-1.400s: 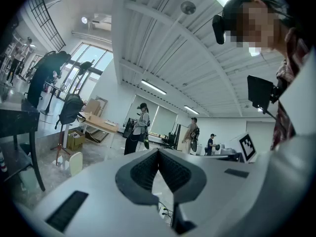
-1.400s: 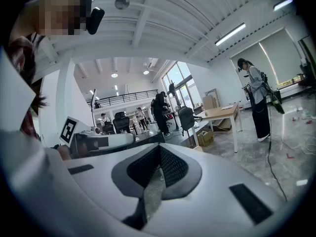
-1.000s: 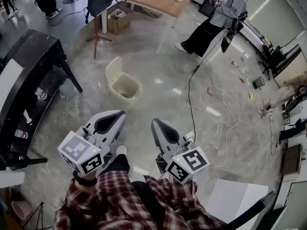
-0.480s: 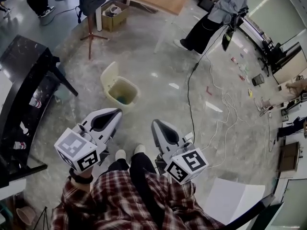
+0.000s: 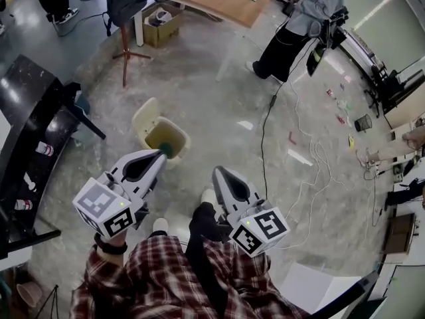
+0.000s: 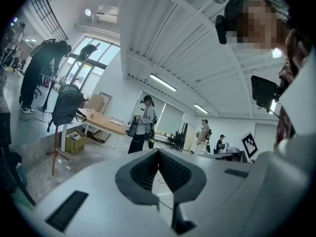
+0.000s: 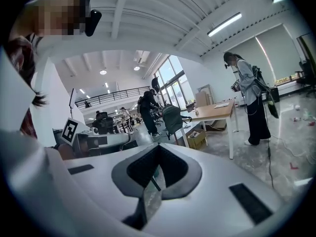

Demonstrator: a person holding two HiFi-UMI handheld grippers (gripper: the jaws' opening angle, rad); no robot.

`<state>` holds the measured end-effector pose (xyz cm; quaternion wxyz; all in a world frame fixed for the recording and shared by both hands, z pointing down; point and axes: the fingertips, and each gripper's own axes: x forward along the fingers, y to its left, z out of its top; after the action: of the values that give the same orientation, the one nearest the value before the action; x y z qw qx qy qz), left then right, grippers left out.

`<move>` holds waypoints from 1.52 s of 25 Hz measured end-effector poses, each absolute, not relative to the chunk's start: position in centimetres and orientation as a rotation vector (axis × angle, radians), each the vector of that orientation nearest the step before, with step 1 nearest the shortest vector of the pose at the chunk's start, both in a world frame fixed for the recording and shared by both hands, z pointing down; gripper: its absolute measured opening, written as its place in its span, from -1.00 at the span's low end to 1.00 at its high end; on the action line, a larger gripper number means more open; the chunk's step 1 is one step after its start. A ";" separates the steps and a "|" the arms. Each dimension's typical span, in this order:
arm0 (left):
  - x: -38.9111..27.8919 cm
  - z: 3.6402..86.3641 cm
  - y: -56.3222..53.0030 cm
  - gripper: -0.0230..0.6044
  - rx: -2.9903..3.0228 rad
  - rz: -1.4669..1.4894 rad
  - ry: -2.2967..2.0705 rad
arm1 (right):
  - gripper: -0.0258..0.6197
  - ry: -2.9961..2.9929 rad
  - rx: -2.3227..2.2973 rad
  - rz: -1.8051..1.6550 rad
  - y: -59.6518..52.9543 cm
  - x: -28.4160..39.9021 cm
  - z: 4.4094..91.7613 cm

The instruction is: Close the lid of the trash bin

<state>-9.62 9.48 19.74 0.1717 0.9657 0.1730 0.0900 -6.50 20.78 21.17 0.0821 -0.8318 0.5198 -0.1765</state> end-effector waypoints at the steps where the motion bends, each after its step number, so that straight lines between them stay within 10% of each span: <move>1: -8.3 19.6 9.3 -0.89 2.745 0.248 0.462 | -0.88 1.580 -2.475 -0.525 20.8 -5.1 21.0; 16: 7.4 18.5 14.0 -0.89 2.759 0.139 0.042 | -0.88 2.083 -2.194 -0.561 23.4 10.5 19.9; 38: 3.6 21.1 -2.3 -0.89 2.653 0.041 -0.530 | -0.88 2.553 -1.813 -0.666 4.0 12.1 22.4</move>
<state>3.63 -2.29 21.12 0.2160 0.9573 -0.1914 0.0148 12.12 3.97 22.39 -0.0297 -0.5660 0.7972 -0.2079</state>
